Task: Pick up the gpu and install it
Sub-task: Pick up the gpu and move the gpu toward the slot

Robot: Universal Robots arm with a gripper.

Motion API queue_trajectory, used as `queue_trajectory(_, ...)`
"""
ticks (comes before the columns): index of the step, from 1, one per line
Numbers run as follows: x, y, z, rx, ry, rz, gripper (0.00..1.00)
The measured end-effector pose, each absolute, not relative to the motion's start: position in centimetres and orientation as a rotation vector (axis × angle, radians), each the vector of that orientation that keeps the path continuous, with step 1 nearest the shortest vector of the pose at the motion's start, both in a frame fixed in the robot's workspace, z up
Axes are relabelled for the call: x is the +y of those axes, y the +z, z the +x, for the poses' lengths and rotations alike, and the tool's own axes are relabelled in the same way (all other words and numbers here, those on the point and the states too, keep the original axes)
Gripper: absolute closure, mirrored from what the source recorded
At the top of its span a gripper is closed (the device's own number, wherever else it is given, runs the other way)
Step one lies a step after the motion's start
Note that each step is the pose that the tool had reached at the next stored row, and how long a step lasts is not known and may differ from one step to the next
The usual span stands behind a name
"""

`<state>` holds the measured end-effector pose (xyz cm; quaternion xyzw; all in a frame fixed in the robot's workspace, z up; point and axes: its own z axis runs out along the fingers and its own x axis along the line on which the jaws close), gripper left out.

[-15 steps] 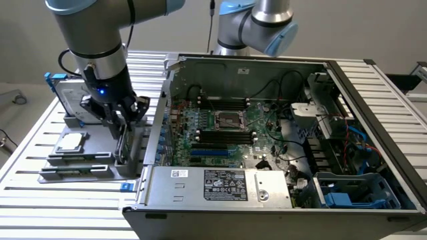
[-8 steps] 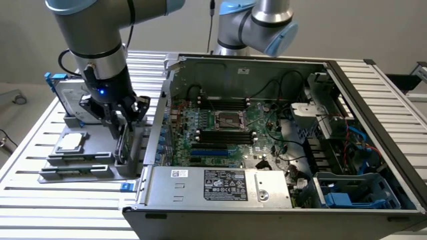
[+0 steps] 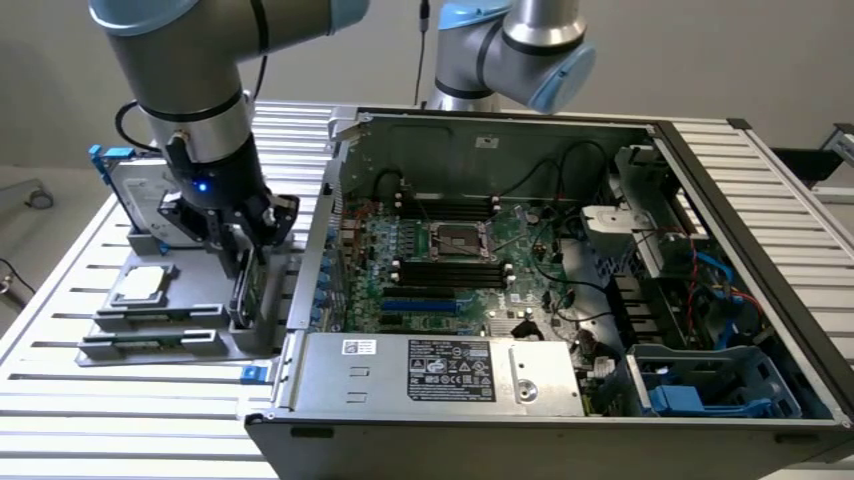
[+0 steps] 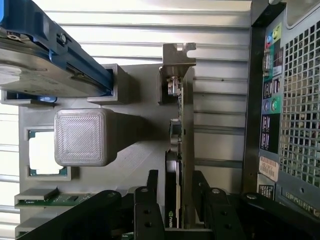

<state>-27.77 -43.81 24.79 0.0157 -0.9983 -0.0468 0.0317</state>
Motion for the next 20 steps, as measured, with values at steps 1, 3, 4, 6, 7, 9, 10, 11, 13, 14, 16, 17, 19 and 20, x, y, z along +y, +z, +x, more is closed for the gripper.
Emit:
queue_trajectory(1,-43.81,24.77,-27.85,-3.075,-0.144,0.046,0.59)
queue_trajectory(3,-43.81,24.75,-27.91,-3.075,-0.144,0.044,0.59)
queue_trajectory(4,-43.81,24.74,-27.91,-3.075,-0.144,0.044,0.59)
queue_trajectory(6,-43.81,24.66,-27.91,-3.075,-0.144,0.044,0.59)
queue_trajectory(7,-43.81,24.59,-27.91,-3.075,-0.145,0.044,0.59)
queue_trajectory(9,-43.81,24.46,-27.91,-3.076,-0.144,0.044,0.59)
queue_trajectory(10,-43.81,24.44,-27.92,-3.076,-0.144,0.044,0.59)
queue_trajectory(11,-43.81,24.44,-27.92,-3.076,-0.144,0.044,0.59)
queue_trajectory(13,-43.81,24.43,-27.92,-3.076,-0.144,0.043,0.59)
queue_trajectory(14,-43.81,24.42,-27.92,-3.076,-0.144,0.043,0.62)
queue_trajectory(16,-43.81,24.42,-27.92,-3.076,-0.144,0.043,0.68)
queue_trajectory(17,-43.81,24.42,-27.92,-3.076,-0.144,0.043,0.74)
queue_trajectory(19,-43.81,24.42,-27.92,-3.076,-0.144,0.043,0.74)
queue_trajectory(20,-43.81,24.42,-27.92,-3.076,-0.144,0.043,0.74)
